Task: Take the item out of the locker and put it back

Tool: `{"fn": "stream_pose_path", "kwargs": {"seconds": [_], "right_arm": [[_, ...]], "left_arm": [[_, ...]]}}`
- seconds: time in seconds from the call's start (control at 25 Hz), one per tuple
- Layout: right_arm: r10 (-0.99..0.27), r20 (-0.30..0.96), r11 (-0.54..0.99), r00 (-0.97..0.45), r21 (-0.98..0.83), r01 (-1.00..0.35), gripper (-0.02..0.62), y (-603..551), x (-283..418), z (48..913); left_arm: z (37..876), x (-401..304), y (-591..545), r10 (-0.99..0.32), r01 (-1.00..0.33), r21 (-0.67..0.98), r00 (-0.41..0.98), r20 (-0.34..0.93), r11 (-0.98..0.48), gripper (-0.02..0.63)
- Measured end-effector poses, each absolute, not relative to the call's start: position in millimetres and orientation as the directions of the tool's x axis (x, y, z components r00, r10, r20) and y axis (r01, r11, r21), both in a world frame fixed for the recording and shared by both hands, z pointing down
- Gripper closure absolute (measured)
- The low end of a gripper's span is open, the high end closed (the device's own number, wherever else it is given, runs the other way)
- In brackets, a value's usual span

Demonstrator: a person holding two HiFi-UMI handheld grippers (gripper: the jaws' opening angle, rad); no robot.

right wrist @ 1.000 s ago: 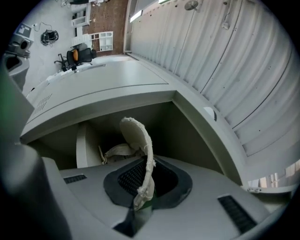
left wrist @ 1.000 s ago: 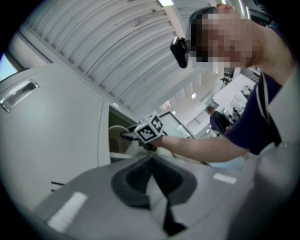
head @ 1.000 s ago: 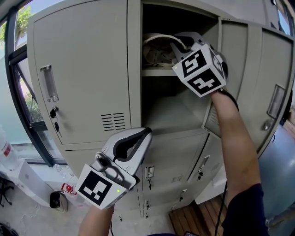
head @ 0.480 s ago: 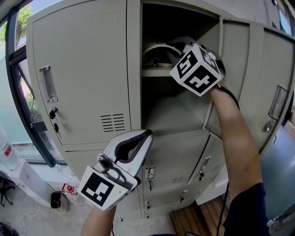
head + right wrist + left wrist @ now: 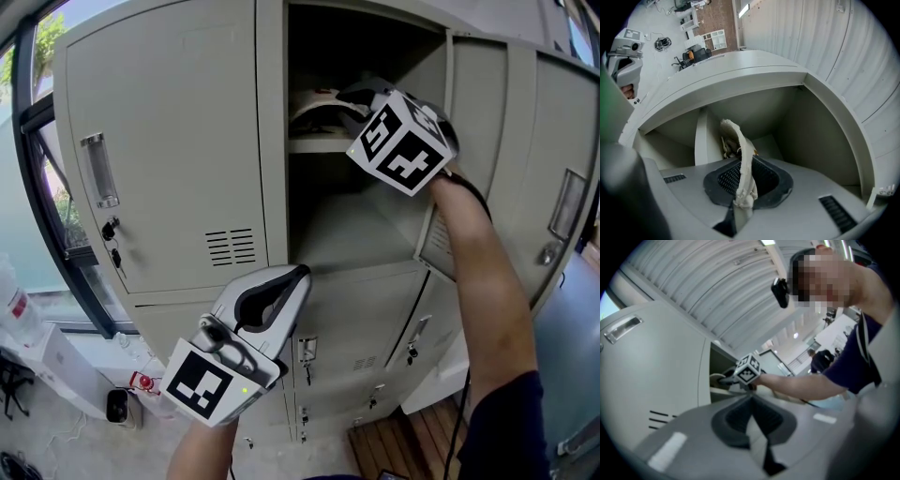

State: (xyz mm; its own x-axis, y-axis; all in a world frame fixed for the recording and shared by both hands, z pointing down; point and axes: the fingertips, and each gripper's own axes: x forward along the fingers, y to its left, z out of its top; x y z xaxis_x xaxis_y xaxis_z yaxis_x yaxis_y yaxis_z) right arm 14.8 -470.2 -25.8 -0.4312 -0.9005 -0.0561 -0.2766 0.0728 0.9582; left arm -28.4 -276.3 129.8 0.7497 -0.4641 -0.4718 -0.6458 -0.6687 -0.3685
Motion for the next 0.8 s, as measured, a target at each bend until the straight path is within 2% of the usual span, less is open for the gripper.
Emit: {"fn": "stream_pose_path", "kwargs": {"seconds": [0.28, 0.48, 0.8], "right_arm": [[-0.89, -0.012, 0.131, -0.456, 0.951, -0.28, 0.57, -464, 15, -19], [-0.887, -0.003, 0.147, -0.462, 0.946, -0.288, 0.52, -459, 17, -16], [-0.879, 0.021, 0.186, -0.476, 0.935, -0.303, 0.492, -450, 20, -8]], "left_arm": [[134, -28, -276, -0.472, -0.647, -0.367, 0.75, -0.462, -0.669, 0.603], [132, -25, -270, -0.449, -0.635, -0.374, 0.757, -0.474, -0.676, 0.603], [139, -24, -270, -0.47, -0.636, -0.363, 0.76, -0.448, -0.682, 0.603]]}}
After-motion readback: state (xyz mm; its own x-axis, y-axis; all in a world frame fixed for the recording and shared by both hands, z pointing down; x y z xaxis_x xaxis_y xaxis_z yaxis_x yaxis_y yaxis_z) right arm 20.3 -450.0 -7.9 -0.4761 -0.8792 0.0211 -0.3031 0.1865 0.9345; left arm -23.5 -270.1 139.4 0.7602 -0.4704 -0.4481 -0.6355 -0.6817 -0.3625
